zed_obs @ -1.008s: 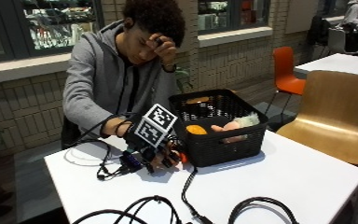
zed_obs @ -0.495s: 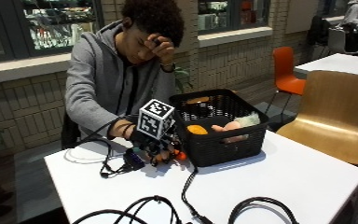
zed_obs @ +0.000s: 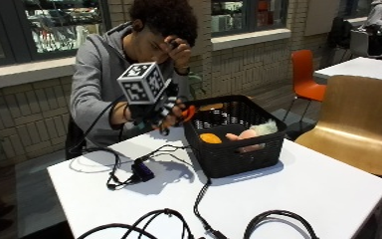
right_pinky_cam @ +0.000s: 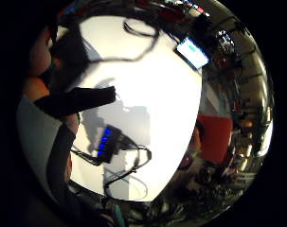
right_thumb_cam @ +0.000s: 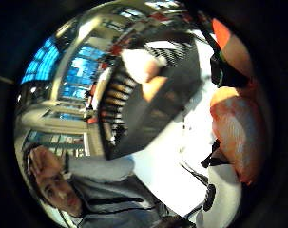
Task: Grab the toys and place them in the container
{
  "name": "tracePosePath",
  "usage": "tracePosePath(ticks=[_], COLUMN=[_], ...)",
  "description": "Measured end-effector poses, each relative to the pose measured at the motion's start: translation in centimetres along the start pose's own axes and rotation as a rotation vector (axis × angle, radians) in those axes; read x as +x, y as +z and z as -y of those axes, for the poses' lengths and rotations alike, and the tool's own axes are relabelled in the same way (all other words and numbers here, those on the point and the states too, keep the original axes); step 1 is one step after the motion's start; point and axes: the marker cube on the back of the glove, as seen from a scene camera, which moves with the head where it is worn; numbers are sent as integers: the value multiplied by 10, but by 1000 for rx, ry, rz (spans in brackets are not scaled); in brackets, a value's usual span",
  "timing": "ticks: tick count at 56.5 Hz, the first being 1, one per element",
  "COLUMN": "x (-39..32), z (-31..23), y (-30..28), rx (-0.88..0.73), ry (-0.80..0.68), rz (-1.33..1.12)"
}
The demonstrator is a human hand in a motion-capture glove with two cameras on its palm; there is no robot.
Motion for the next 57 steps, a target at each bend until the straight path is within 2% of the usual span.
tracePosePath(ticks=[12, 20, 31, 38, 45, 52, 57], x=[-131, -181, -200, -176, -111, -43, 0], z=[37, 54, 56, 51, 28, -27, -86], y=[-3, 14, 27, 17, 2, -15, -21], rx=[-26, -101, -271, -197, -100, 11, 65], ry=[-322, -398, -477, -404, -197, 25, 107], rz=[26, 87, -17, -30, -20, 78, 194])
